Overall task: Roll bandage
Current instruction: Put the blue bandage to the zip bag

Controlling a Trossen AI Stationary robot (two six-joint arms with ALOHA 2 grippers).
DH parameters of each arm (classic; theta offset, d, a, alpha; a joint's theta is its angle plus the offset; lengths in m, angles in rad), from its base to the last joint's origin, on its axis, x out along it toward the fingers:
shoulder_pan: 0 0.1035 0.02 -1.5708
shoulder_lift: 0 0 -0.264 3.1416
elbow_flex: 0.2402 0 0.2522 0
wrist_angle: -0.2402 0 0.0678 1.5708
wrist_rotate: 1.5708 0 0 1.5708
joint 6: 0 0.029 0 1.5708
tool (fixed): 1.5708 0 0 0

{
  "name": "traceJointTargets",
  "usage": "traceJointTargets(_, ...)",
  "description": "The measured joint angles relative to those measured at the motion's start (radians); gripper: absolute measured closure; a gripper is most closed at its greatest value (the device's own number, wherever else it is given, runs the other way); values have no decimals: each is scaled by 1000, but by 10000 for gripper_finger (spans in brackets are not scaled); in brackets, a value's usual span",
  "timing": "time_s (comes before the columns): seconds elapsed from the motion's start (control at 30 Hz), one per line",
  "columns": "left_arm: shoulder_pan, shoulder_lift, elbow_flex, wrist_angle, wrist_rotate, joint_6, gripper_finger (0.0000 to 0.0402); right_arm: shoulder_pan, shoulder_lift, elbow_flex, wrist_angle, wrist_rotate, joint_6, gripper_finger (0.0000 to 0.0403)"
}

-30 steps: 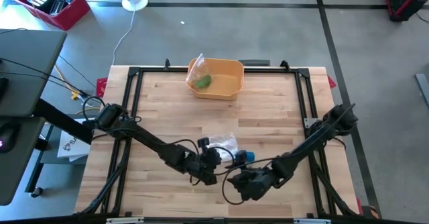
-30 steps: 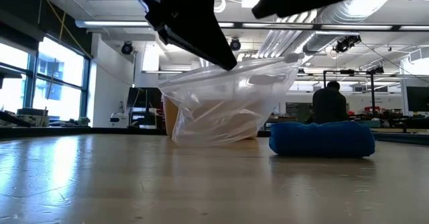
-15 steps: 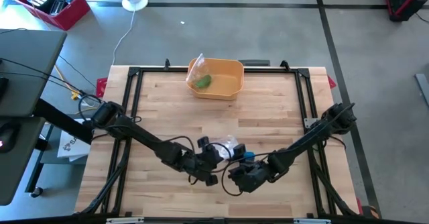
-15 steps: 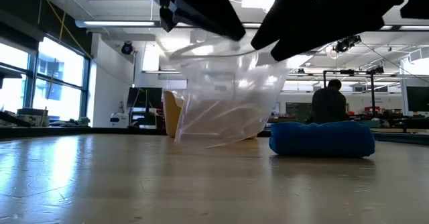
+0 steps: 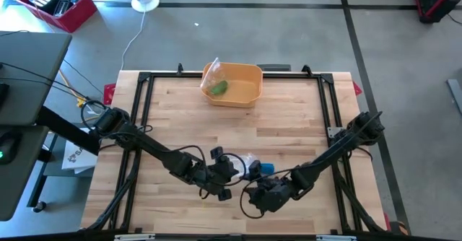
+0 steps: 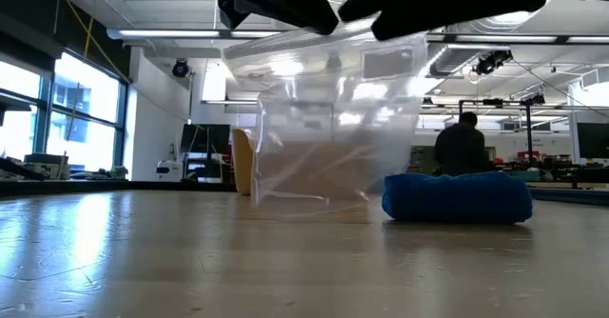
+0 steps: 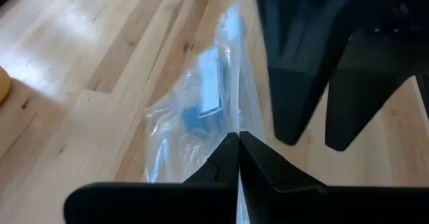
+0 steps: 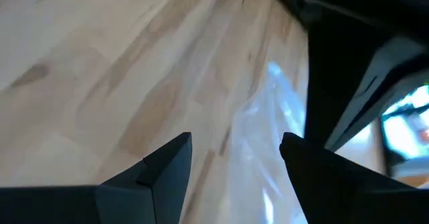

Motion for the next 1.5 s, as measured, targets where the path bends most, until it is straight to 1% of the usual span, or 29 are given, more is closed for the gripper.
traceJointTargets(0.07, 0, 0, 0, 1, 1, -7, 401, 0, 0, 0, -13, 38, -24, 176)
traceJointTargets(0.13, 0, 0, 0, 0, 11, -8, 401, -10, 0, 0, -28, 54, -25, 176)
traceJointTargets(0.27, -3, 0, 0, 4, 4, -7, 401, -30, -2, 0, -58, 32, -21, 176)
traceJointTargets(0.5, -14, 0, 0, 17, -57, 1, 401, -70, -1, 0, -186, -68, 91, 176)
traceJointTargets(0.6, -20, 0, 0, 16, -111, 17, 401, -74, 1, 0, -193, -106, 100, 176)
traceJointTargets(0.7, -23, 0, 0, 13, -123, 29, 401, -74, 1, 0, -177, -161, 105, 181)
traceJointTargets(0.8, -23, 0, 0, 12, -123, 57, 401, -74, 1, 0, -155, -240, 133, 205)
traceJointTargets(0.9, -24, 0, 0, 13, -123, 82, 401, -74, 1, 0, -141, -257, 152, 253)
traceJointTargets(1.0, -27, 0, 0, 13, -123, 98, 401, -74, 1, 0, -113, -229, 120, 310)
traceJointTargets(1.07, -28, 0, 0, 13, -118, 98, 401, -74, 1, 0, -111, -188, 93, 349)
traceJointTargets(1.13, -29, 0, 0, 12, -112, 103, 401, -74, 1, 0, -105, -135, 101, 385)
traceJointTargets(1.17, -29, 0, 0, 9, -111, 108, 401, -74, 1, 0, -103, -117, 114, 394)
traceJointTargets(1.23, -29, 0, 0, -3, -123, 123, 401, -74, 1, 0, -103, -123, 155, 393)
traceJointTargets(1.3, -29, -3, 0, -26, -157, 133, 401, -74, 1, 0, -103, -175, 199, 394)
traceJointTargets(1.4, -24, -16, 0, -40, -177, 145, 400, -74, 1, 0, -104, -258, 233, 401)
traceJointTargets(1.5, -20, -33, 0, -39, -175, 173, 388, -72, 1, 0, -102, -270, 258, 401)
